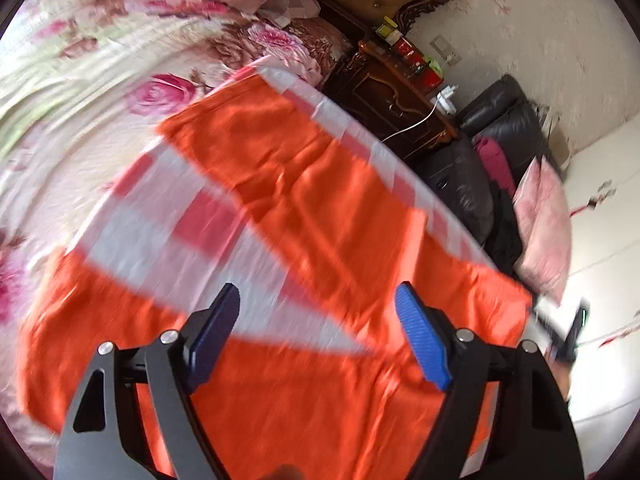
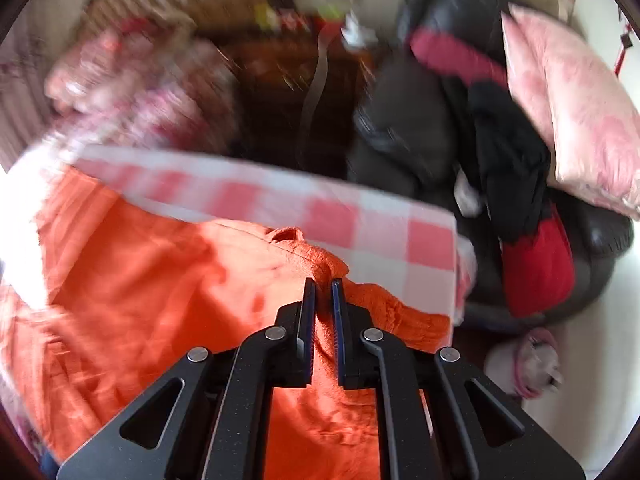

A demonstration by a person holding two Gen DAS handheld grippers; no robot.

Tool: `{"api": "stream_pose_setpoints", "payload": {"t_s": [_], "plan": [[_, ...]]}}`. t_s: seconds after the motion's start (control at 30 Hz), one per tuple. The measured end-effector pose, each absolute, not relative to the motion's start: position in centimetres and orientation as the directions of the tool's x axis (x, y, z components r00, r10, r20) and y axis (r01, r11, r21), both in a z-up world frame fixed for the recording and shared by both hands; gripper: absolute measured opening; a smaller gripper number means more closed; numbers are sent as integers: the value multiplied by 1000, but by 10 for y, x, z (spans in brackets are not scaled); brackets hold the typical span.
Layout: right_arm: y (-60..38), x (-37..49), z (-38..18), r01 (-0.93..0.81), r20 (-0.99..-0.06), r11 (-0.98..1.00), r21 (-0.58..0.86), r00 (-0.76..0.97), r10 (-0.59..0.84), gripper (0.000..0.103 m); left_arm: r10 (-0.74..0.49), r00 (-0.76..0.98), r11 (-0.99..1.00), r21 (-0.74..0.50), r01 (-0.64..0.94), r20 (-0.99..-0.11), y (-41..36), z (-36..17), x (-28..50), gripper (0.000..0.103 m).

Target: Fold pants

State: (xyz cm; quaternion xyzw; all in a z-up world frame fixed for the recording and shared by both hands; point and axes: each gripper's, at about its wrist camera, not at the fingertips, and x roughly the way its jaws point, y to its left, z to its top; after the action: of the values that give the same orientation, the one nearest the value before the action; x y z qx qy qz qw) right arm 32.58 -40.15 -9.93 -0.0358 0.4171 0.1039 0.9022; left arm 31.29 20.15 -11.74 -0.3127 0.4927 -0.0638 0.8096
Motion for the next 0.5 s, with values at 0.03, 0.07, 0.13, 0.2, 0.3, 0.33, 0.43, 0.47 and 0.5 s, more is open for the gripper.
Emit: {"api": "stream_pose_setpoints", "payload": {"t_s": [0.03, 0.07, 0.13, 0.2, 0.3, 0.33, 0.43, 0.47, 0.5], "plan": [[-395, 308, -89, -252, -740, 967, 28, 645, 189, 9, -460, 502, 750, -623, -222, -732, 206, -123, 339, 79], [-389, 289, -79, -288, -723, 957, 25, 656, 216, 9, -500, 497, 707, -665, -239, -709, 209, -130, 363, 78], [-372, 242, -60, -380, -685, 925, 16, 669, 287, 9, -541, 487, 656, -706, -265, -686, 210, -143, 404, 78], [-356, 196, -47, -472, -655, 882, -3, 667, 355, 9, -559, 469, 642, -715, -277, -684, 206, -156, 437, 78], [-352, 150, -39, -541, -624, 841, -2, 657, 422, 9, -584, 442, 593, -730, -339, -681, 202, -181, 473, 68], [-353, 132, -38, -558, -616, 830, 7, 651, 443, 9, -592, 435, 578, -734, -357, -678, 202, -187, 482, 68], [-360, 109, -40, -566, -614, 824, 10, 647, 452, 9, -595, 417, 563, -727, -394, -687, 198, -202, 492, 64], [-363, 103, -43, -565, -612, 825, 21, 645, 457, 9, -602, 414, 557, -730, -395, -683, 197, -206, 494, 61], [-367, 100, -44, -559, -611, 829, 30, 646, 458, 9, -600, 408, 561, -726, -398, -688, 196, -209, 495, 57]]}}
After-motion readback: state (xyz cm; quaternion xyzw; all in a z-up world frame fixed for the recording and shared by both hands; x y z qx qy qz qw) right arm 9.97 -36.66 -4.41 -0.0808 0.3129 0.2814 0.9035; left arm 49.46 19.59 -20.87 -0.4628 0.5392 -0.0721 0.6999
